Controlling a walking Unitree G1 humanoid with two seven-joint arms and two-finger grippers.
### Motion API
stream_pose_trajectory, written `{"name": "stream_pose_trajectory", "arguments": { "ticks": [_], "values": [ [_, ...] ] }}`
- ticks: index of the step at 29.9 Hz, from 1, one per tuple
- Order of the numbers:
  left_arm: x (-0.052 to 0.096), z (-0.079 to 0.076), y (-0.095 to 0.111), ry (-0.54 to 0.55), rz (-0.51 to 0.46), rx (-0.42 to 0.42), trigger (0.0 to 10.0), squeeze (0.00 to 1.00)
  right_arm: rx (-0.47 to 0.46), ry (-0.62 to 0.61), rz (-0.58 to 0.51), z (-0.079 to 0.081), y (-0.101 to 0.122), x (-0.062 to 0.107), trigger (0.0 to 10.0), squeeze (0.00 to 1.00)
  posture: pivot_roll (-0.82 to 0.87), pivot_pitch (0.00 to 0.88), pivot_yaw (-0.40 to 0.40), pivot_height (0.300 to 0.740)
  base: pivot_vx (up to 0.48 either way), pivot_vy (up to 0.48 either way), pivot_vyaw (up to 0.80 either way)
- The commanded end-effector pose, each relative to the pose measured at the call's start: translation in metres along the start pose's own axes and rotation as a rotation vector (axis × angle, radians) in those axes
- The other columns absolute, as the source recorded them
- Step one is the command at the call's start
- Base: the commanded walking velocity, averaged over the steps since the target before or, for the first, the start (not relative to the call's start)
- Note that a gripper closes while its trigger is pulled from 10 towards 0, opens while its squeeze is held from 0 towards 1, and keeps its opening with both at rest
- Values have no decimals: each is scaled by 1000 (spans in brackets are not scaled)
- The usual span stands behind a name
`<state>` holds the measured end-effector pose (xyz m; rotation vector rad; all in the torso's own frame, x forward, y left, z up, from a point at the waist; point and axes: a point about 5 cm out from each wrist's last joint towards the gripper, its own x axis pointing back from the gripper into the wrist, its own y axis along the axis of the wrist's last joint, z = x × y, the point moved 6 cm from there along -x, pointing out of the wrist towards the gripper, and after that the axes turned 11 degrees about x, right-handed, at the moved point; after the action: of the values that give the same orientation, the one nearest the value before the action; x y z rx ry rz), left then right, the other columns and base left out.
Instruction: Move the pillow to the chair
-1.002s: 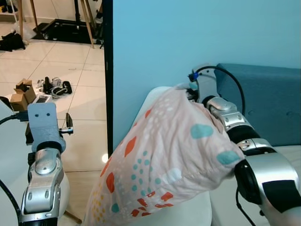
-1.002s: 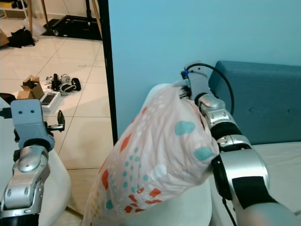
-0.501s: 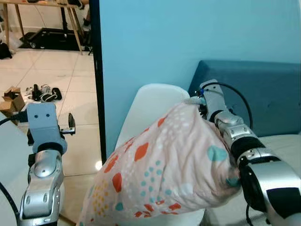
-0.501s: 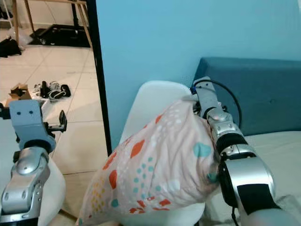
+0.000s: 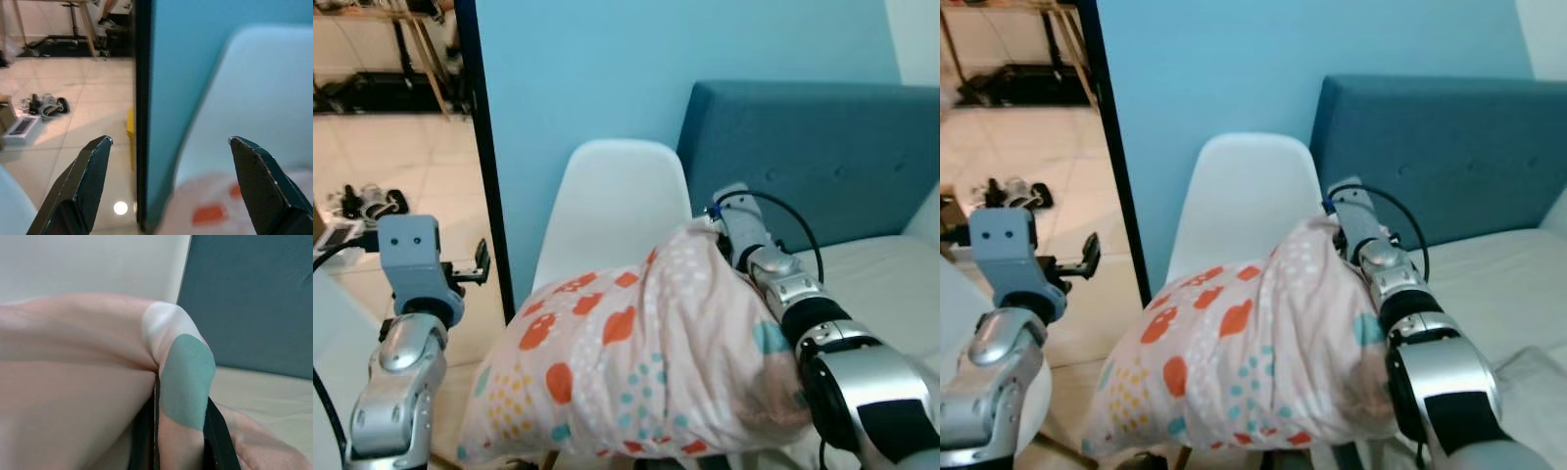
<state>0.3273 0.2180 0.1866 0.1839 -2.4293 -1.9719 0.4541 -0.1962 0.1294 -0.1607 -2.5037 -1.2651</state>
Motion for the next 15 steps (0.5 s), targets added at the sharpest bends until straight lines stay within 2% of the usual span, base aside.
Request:
{"name": "stream_pose_trajectory", "arguments": {
  "ticks": [1,3,4,5,7,8,11,12,13,14,15],
  "values": [
    [0,-3,-3,-19,26,24,10000,0,13,46,21,18,-7,-1,10000,0,77,38,-114,570,0,0,0],
    [0,-3,-3,-19,27,32,10000,0,15,46,22,18,-7,-1,10000,0,77,38,-114,565,0,0,0],
    [1,-5,-5,-31,44,66,10000,0,22,45,26,18,-9,-1,10000,0,78,42,-115,560,0,0,0],
    [3,-9,-8,-57,73,140,10000,0,30,43,30,19,-11,-1,10000,0,82,45,-117,555,0,0,0],
    [3,-9,-8,-57,73,140,10000,0,30,43,30,19,-11,-1,10000,0,82,45,-117,555,0,0,0],
    [6,-18,-10,-111,101,194,10000,0,36,43,29,20,-12,-1,10000,0,83,49,-116,550,0,0,0],
    [9,-25,-10,-151,119,226,10000,0,40,42,29,22,-13,-1,10000,0,84,51,-117,545,0,0,0],
    [13,-35,-10,-210,136,265,10000,0,40,39,31,23,-14,-1,10000,0,87,52,-116,541,0,0,0],
    [13,-35,-10,-210,136,265,10000,0,40,39,31,23,-14,-1,10000,0,87,52,-116,541,0,0,0],
    [17,-45,-8,-272,148,299,10000,0,36,20,37,22,-16,-1,10000,0,92,54,-115,541,0,0,0],
    [17,-45,-8,-272,148,299,10000,0,36,20,37,22,-16,-1,10000,0,92,54,-115,541,0,0,0]
  ]
}}
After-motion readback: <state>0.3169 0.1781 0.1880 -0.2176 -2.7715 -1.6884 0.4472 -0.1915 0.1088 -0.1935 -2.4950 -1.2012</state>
